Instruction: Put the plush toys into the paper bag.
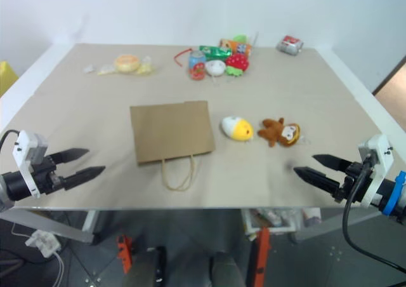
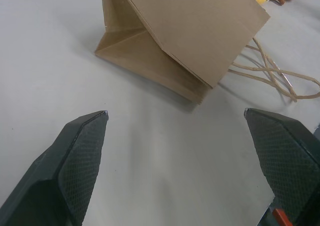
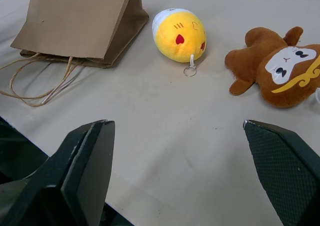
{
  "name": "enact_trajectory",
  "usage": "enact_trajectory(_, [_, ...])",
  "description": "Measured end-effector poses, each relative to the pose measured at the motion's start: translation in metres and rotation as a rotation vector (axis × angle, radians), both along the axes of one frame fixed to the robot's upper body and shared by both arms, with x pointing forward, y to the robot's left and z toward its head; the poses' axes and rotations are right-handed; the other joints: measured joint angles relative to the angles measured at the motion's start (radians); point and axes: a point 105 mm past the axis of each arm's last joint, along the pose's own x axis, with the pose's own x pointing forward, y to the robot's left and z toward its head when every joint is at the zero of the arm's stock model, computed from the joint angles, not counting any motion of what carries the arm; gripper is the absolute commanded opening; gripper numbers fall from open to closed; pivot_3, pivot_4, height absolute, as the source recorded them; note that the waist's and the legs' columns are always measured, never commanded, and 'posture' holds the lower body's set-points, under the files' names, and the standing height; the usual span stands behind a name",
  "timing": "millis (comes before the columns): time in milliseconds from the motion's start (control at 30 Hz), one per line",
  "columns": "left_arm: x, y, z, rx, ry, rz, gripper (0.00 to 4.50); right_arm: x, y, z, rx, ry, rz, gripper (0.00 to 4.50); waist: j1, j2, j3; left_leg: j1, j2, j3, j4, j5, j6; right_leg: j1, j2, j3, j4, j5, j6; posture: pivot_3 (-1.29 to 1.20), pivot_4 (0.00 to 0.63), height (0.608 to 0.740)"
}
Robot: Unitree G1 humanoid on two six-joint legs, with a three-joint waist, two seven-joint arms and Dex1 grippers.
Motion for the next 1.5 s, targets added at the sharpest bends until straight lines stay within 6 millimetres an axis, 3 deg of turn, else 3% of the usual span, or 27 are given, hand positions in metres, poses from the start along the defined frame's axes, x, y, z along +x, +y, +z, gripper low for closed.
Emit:
enact_trajectory(133, [0.001, -0.002, -0.001, 0.014, 0.006, -0.008, 4.50, 0.000, 0.000, -0.001, -0.001, 0.003, -0.001, 4.44, 0.000, 0.000, 0.000, 0.000, 0.000, 0.000, 0.000, 0.000, 0.000, 0.000, 0.000, 0.000, 0.000, 0.000, 0.000, 0.00, 0.150, 0.740])
enact_trajectory(333, [0.012, -0.024, 0.005, 0.142, -0.061, -0.143, 4.50, -0.003, 0.005, -0.008, -0.022, 0.029, 0.017, 4.44, 0.001, 0.000, 0.000, 0.000, 0.000, 0.000, 0.001, 0.000, 0.000, 0.001, 0.000, 0.000, 0.000, 0.000, 0.000, 0.00, 0.150, 0.740])
enact_trajectory(433, [0.017, -0.035, 0.002, 0.248, -0.157, -0.247, 4.50, -0.006, 0.020, -0.013, -0.048, 0.046, 0.075, 4.44, 0.002, 0.000, 0.000, 0.000, 0.000, 0.000, 0.000, 0.000, 0.000, 0.001, 0.001, 0.000, 0.000, 0.001, 0.000, 0.00, 0.150, 0.740])
enact_trajectory(500, [0.017, -0.045, 0.000, 0.334, -0.230, -0.327, 4.50, -0.010, 0.038, -0.017, -0.055, 0.055, 0.146, 4.44, 0.002, 0.000, 0.000, 0.000, 0.000, -0.001, 0.000, 0.000, 0.000, 0.001, 0.001, 0.000, 0.000, 0.001, 0.000, 0.00, 0.150, 0.740])
enact_trajectory(567, [0.019, -0.067, -0.007, 0.447, -0.351, -0.478, 4.50, -0.014, 0.071, -0.019, -0.025, 0.046, 0.263, 4.44, 0.001, 0.000, 0.000, 0.000, 0.000, 0.000, 0.001, 0.000, 0.000, 0.002, 0.001, 0.001, 0.000, 0.001, 0.001, 0.00, 0.150, 0.740])
enact_trajectory(733, [0.023, -0.103, -0.008, 0.469, -0.523, -0.628, 4.50, -0.016, 0.111, -0.015, -0.004, 0.013, 0.380, 4.44, 0.002, 0.000, 0.000, -0.001, 0.000, 0.000, 0.002, 0.001, 0.002, 0.002, 0.001, 0.001, 0.000, 0.002, 0.002, 0.00, 0.150, 0.740])
enact_trajectory(867, [0.025, -0.120, -0.012, 0.463, -0.576, -0.711, 4.50, -0.014, 0.117, -0.014, 0.003, 0.005, 0.376, 4.44, 0.003, 0.000, 0.000, 0.000, 0.000, 0.000, 0.002, 0.002, 0.003, 0.004, 0.001, 0.001, 0.000, 0.002, 0.003, 0.00, 0.150, 0.740])
enact_trajectory(1167, [0.035, -0.122, -0.027, 0.495, -0.574, -0.759, 4.50, -0.012, 0.116, -0.015, 0.008, 0.003, 0.344, 4.44, 0.002, 0.000, 0.000, 0.001, 0.000, -0.001, 0.003, 0.003, 0.004, 0.006, 0.002, 0.001, 0.000, 0.003, 0.004, 0.00, 0.150, 0.740])
enact_trajectory(1400, [0.041, -0.133, -0.024, 0.461, -0.603, -0.773, 4.50, -0.011, 0.116, -0.017, 0.010, 0.004, 0.329, 4.44, 0.002, 0.000, 0.000, 0.002, 0.000, -0.002, 0.004, 0.003, 0.005, 0.007, 0.002, 0.001, 0.000, 0.003, 0.004, 0.00, 0.150, 0.740])
enact_trajectory(1500, [0.040, -0.136, -0.024, 0.445, -0.603, -0.781, 3.66, -0.011, 0.116, -0.016, 0.008, 0.001, 0.326, 4.50, 0.002, 0.000, 0.000, 0.002, 0.000, -0.002, 0.004, 0.003, 0.005, 0.007, 0.002, 0.001, 0.000, 0.003, 0.004, 0.00, 0.150, 0.740])
